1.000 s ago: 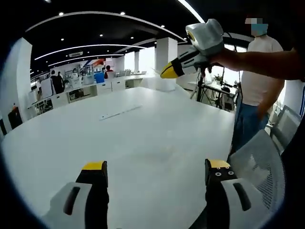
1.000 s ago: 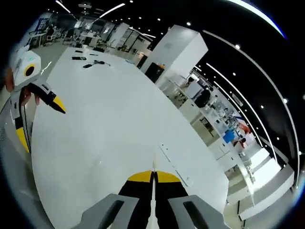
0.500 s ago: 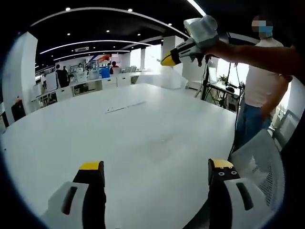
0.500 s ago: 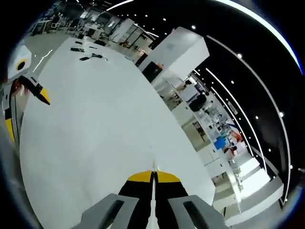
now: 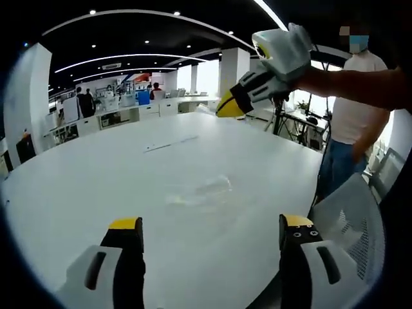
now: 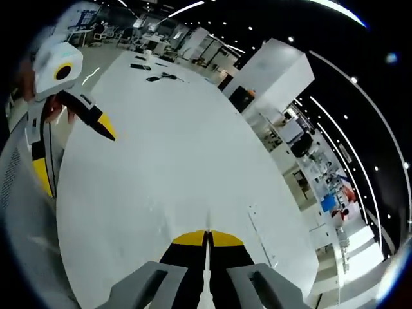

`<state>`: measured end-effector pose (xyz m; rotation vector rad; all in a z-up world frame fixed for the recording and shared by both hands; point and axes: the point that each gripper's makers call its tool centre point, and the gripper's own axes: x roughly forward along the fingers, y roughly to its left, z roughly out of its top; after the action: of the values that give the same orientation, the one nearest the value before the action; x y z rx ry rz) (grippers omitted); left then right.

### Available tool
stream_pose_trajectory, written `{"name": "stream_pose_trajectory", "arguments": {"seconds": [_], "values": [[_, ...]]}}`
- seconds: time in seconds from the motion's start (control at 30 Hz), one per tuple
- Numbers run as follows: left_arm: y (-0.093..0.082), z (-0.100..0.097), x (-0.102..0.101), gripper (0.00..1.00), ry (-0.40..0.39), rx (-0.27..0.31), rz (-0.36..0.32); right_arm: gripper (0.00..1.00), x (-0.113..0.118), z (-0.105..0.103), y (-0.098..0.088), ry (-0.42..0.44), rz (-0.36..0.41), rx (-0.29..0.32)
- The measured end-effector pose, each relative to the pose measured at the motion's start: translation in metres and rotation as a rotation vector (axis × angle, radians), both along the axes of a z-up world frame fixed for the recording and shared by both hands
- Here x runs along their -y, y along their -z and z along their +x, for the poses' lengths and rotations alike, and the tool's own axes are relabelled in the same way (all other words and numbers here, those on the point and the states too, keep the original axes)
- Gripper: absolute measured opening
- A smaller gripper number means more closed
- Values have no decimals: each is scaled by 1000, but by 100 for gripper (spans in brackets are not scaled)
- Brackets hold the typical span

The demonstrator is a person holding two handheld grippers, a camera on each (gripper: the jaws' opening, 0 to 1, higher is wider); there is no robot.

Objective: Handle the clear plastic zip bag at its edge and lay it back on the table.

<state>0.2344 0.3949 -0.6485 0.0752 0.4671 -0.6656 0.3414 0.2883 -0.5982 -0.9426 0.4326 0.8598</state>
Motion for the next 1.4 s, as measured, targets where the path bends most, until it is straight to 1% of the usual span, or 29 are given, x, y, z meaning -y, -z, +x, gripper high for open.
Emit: {"name": "stream_pose_trajectory", "arguments": {"seconds": [0.03, 0.1, 0.17, 0.3, 0.33, 0.37, 0.4, 0.43, 0.47, 0.53, 0.57, 0.6, 0.67, 0.7, 0.73, 0.77, 0.87, 1.0, 1.03, 1.17, 1.23, 1.3, 1.33, 1.4], "values": [[0, 0, 0, 85, 0, -1, 1, 0, -2, -6, 4, -11, -7, -10], [0, -1, 0, 85, -1, -3, -1, 0, -2, -8, 9, -13, -11, -29], [0, -2, 0, 84, 3, -4, 1, 0, 4, -2, 10, 6, -13, -38], [-1, -2, 1, 84, 5, -2, 0, 0, 21, 22, -5, 76, 7, -12], [-1, -2, 1, 84, 6, -1, -1, 0, 26, 31, -13, 99, 19, 4], [-2, -2, 1, 84, 6, 1, -1, 0, 28, 34, -20, 106, 20, 18], [-2, -2, 2, 84, 7, 2, -1, 0, 32, 41, -28, 120, 15, 44], [-2, -2, 2, 84, 7, 3, 0, 0, 40, 51, -40, 145, 10, 81], [-2, -2, 2, 84, 7, 4, 0, 0, 43, 57, -48, 158, 18, 101], [-3, -1, 1, 84, 5, 6, -2, 0, 52, 71, -69, 198, 35, 160], [-3, -1, 1, 84, 4, 7, -2, 0, 58, 79, -82, 196, 5, 225], [-3, 0, 1, 84, 4, 9, -2, 0, 60, 83, -89, 193, -3, 249], [-3, 0, 1, 83, 1, 10, -2, 0, 63, 85, -95, 206, 24, 242], [-4, 0, 1, 83, -1, 11, -3, 0, 62, 81, -99, 204, 24, 245], [-4, 1, 0, 83, -2, 12, -3, 0, 63, 82, -99, 204, 14, 253], [-4, 1, 0, 83, -5, 11, -4, 0, 64, 82, -97, 197, 2, 263], [-3, 1, -1, 83, -7, 10, 0, 0, 62, 81, -91, 189, -2, 252], [-2, -1, 0, 82, -4, 3, 4, 0, 54, 69, -66, 154, -25, 205], [-1, -1, 0, 82, -3, 2, 7, 0, 48, 58, -60, 143, -28, 188], [1, -1, 0, 82, 4, -1, 15, 0, 45, 52, -31, 114, -44, 131], [1, -2, 0, 82, 8, -1, 19, 0, 40, 42, -19, 105, -35, 86], [3, -1, 0, 82, 15, -3, 27, 0, 38, 34, -11, 96, -37, 63], [4, -1, 0, 81, 17, -5, 29, 0, 36, 28, -4, 87, -40, 35], [5, -1, 2, 81, 22, -9, 32, 0, 34, 21, 7, 84, -42, -2]]}}
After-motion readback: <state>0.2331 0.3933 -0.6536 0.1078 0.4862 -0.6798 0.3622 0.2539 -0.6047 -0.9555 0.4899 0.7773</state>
